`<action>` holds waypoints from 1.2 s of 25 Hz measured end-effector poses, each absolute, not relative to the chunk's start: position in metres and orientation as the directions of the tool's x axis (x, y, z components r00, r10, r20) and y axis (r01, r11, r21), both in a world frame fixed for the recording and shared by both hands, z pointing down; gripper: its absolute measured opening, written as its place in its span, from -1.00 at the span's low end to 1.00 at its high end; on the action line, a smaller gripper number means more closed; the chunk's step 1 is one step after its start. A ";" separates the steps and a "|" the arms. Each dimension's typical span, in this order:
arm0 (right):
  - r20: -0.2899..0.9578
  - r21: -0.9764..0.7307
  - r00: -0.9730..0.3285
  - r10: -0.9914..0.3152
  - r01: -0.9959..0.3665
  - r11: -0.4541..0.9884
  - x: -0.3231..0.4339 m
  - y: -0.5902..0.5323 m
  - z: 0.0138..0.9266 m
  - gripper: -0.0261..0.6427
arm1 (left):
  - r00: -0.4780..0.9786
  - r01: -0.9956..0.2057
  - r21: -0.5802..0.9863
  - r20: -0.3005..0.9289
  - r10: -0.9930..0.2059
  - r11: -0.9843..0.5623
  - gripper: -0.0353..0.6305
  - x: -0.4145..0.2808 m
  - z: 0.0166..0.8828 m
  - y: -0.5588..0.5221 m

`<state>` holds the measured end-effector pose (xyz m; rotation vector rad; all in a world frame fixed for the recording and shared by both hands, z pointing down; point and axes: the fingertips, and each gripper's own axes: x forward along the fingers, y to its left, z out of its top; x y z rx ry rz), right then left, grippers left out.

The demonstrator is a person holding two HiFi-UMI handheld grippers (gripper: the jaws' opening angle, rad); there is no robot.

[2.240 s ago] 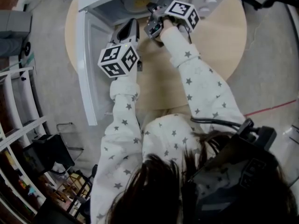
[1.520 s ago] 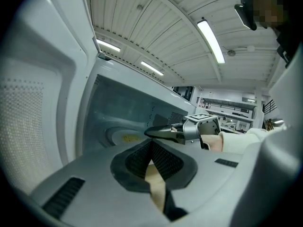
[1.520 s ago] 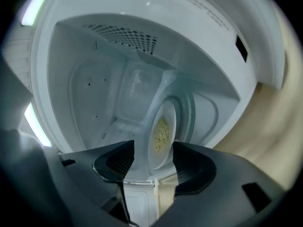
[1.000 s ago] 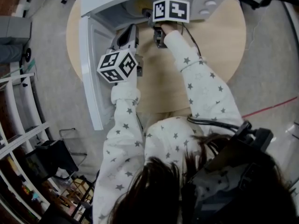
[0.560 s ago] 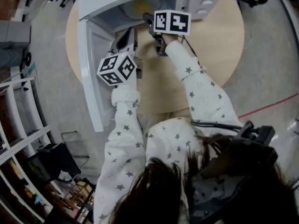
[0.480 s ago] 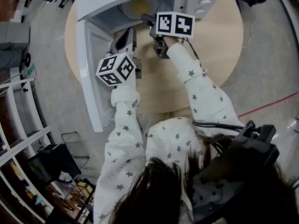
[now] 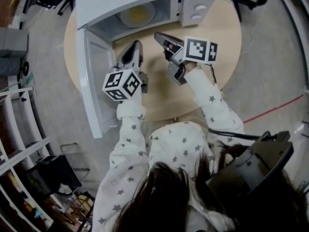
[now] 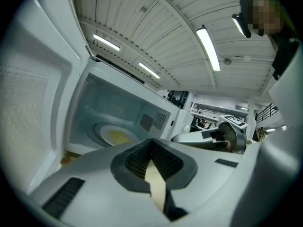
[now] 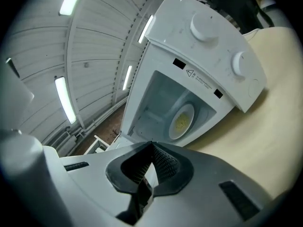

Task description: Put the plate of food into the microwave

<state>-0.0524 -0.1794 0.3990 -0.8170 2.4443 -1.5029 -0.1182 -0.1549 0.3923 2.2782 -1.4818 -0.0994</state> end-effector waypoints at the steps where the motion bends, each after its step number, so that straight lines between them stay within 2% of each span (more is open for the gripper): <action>1: 0.133 -0.872 -0.847 -0.514 -0.346 0.346 -0.052 -0.174 0.395 -0.90 | 0.443 -0.853 0.381 0.167 -0.881 -0.357 -0.89 -0.113 0.391 -0.150; 8: 0.061 -0.873 -0.906 -0.419 -0.252 0.418 -0.041 -0.131 0.370 -0.90 | 0.499 -0.836 0.346 0.155 -0.853 -0.426 -0.89 -0.083 0.375 -0.109; 15: 0.051 -0.895 -0.901 -0.430 -0.233 0.381 -0.030 -0.115 0.372 -0.90 | 0.464 -0.849 0.340 0.117 -0.878 -0.403 -0.89 -0.084 0.361 -0.100; 20: 0.001 -0.867 -0.908 -0.418 -0.209 0.453 -0.029 -0.120 0.356 -0.90 | 0.467 -0.850 0.325 0.105 -0.878 -0.414 -0.89 -0.084 0.353 -0.100; 30: -0.024 -0.858 -0.919 -0.393 -0.183 0.480 -0.035 -0.116 0.351 -0.90 | 0.459 -0.855 0.326 0.110 -0.882 -0.404 -0.89 -0.085 0.354 -0.098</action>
